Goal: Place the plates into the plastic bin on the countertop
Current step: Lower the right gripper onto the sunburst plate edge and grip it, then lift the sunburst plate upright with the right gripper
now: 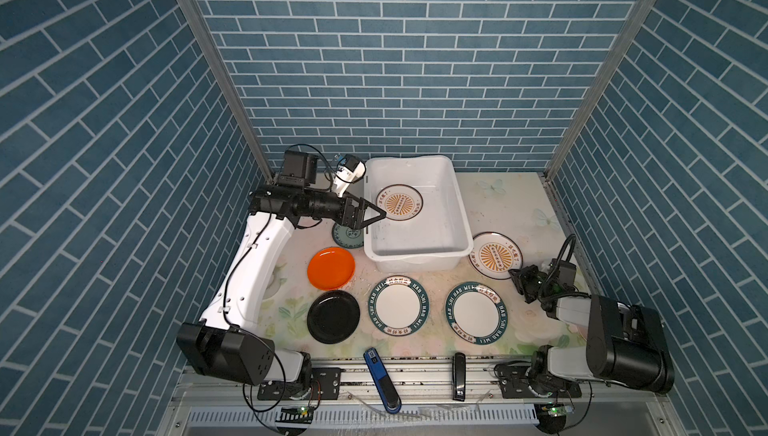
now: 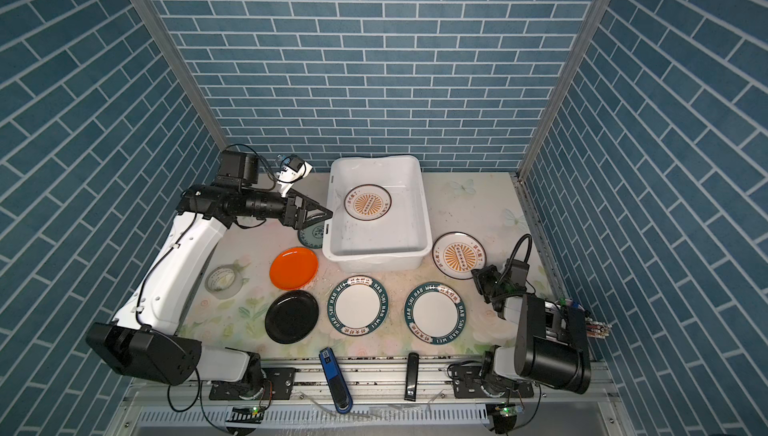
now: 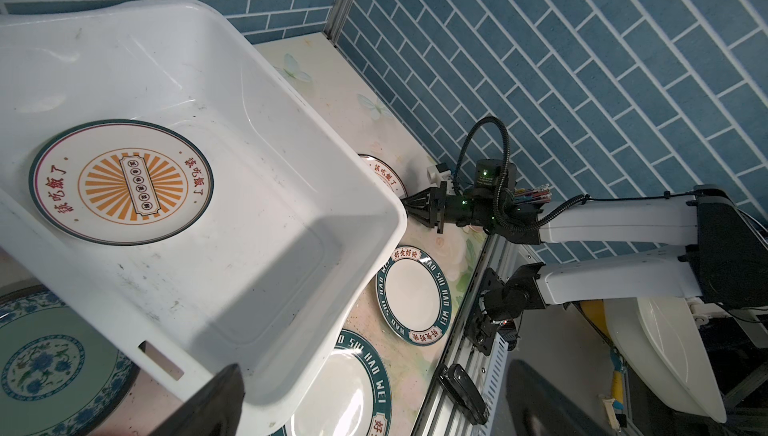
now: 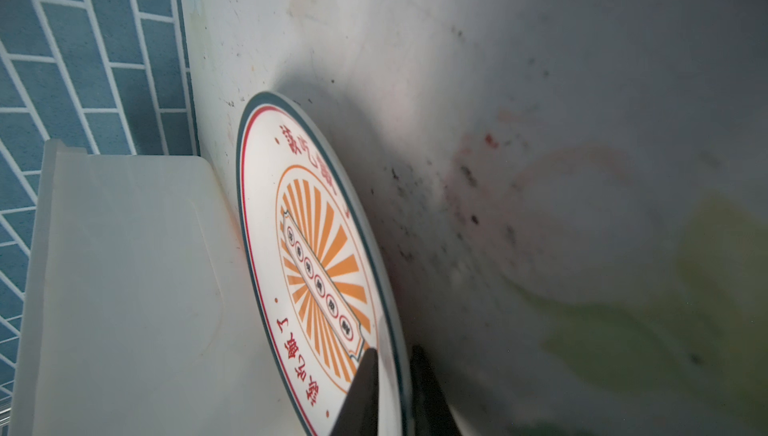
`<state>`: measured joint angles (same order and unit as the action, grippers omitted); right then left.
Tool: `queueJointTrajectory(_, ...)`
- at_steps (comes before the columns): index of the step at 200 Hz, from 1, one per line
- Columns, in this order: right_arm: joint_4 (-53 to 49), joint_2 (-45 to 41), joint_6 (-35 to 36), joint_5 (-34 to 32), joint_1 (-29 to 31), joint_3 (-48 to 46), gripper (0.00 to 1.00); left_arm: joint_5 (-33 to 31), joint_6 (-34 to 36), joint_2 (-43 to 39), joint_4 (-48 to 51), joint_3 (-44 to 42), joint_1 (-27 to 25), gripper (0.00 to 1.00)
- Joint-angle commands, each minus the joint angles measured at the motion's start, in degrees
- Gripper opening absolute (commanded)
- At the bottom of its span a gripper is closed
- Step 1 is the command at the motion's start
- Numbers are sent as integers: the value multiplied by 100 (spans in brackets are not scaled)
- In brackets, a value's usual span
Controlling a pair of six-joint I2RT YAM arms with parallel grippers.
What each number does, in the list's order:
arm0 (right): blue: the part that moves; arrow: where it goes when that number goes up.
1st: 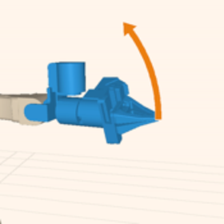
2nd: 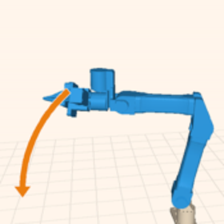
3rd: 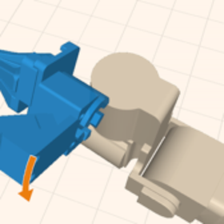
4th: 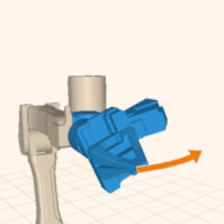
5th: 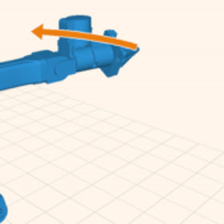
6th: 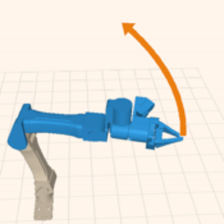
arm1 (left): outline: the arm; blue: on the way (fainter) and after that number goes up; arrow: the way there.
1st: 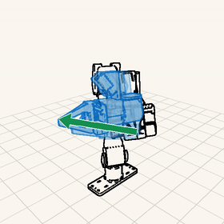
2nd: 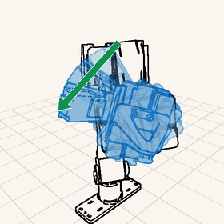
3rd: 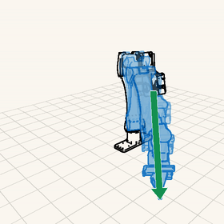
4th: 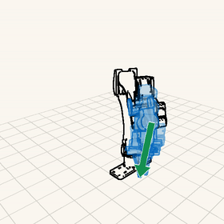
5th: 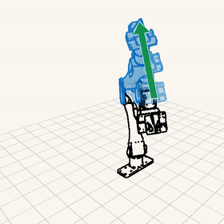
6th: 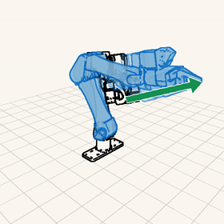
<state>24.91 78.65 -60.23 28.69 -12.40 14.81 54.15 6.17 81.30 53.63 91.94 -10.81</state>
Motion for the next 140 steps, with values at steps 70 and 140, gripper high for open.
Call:
queueJointTrajectory(70,-572,37,-173,-153,-16,-43,11,110,-10,-176,-52,23,-35,100)
queueJointTrajectory(140,-1070,-505,-186,-135,-26,267,5,122,-15,-210,-45,62,-30,100)
